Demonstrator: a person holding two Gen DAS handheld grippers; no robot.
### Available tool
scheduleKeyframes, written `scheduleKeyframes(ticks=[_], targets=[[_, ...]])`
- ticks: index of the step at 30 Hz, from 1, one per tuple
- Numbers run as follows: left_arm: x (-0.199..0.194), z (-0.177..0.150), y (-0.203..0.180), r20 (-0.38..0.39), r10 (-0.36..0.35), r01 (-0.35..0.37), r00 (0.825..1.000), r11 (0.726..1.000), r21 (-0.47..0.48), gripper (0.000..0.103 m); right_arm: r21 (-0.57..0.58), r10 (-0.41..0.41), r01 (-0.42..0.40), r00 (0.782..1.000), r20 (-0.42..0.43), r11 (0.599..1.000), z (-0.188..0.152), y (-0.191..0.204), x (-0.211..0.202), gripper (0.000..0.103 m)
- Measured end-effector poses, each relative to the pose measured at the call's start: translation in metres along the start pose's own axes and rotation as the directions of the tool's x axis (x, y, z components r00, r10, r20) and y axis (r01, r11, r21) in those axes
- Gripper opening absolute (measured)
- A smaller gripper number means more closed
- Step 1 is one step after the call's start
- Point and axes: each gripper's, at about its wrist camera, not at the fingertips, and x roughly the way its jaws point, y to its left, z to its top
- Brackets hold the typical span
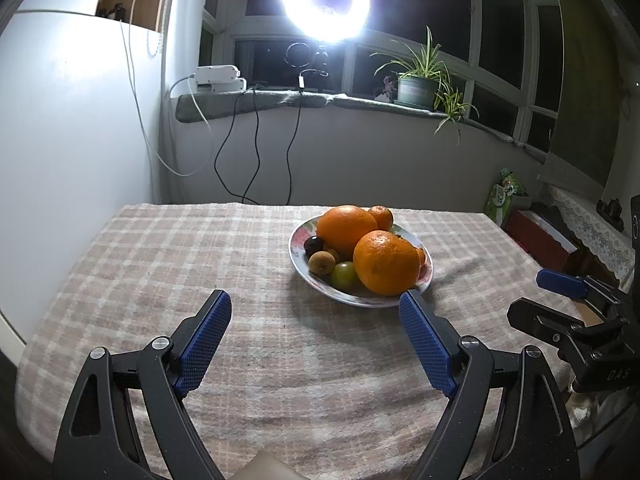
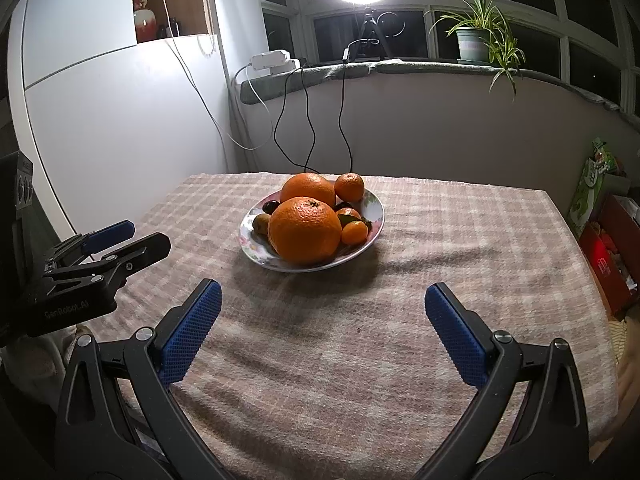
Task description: Organize fruits
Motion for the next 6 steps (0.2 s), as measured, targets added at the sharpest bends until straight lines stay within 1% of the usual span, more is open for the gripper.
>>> scheduleKeyframes(ticks=[6], targets=[[0.0024, -0.0004, 0.0007, -0.007, -0.004, 0.004, 1.0, 1.0, -0.005, 0.086, 0.004, -0.002, 0.002, 1.0, -0.006, 1.0, -0.001, -0.0016, 0.0028, 0.103]])
